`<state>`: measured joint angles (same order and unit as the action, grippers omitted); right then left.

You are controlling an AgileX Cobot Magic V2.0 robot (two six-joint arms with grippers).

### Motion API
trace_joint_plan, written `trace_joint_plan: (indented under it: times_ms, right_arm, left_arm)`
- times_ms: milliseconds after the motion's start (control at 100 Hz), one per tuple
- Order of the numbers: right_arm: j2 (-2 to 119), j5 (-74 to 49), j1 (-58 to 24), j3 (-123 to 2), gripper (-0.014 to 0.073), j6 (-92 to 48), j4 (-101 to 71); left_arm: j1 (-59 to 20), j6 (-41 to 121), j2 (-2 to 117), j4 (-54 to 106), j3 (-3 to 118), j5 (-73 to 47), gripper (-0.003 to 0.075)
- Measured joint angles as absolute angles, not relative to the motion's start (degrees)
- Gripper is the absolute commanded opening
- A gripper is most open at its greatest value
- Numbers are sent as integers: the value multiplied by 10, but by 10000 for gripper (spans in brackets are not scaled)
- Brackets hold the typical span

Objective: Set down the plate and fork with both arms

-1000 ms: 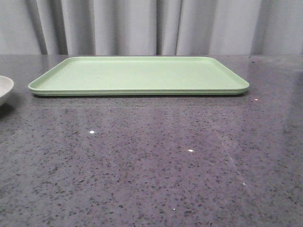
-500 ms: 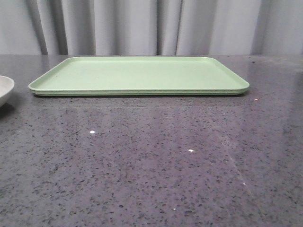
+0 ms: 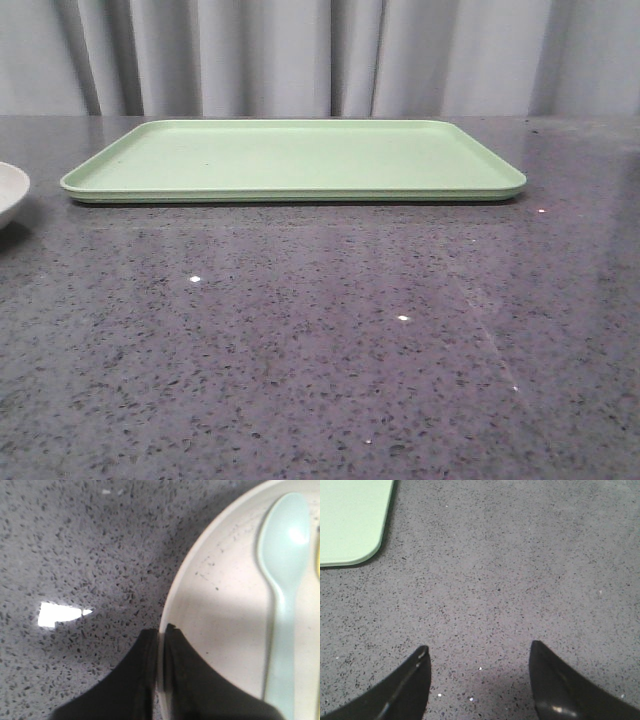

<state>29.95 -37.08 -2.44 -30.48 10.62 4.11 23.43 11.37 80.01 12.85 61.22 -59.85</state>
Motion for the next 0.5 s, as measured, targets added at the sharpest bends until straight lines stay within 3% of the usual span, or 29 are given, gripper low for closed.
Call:
trace_joint_plan:
  times_ms: [270,500]
  right_arm:
    - [299,-371,-24,-305,445,106,41]
    - [299,-371,-24,-305,445,106,41]
  left_arm:
    - [236,127,747,141,663,-626,-20]
    - [233,151,739,242,702,-641,-20]
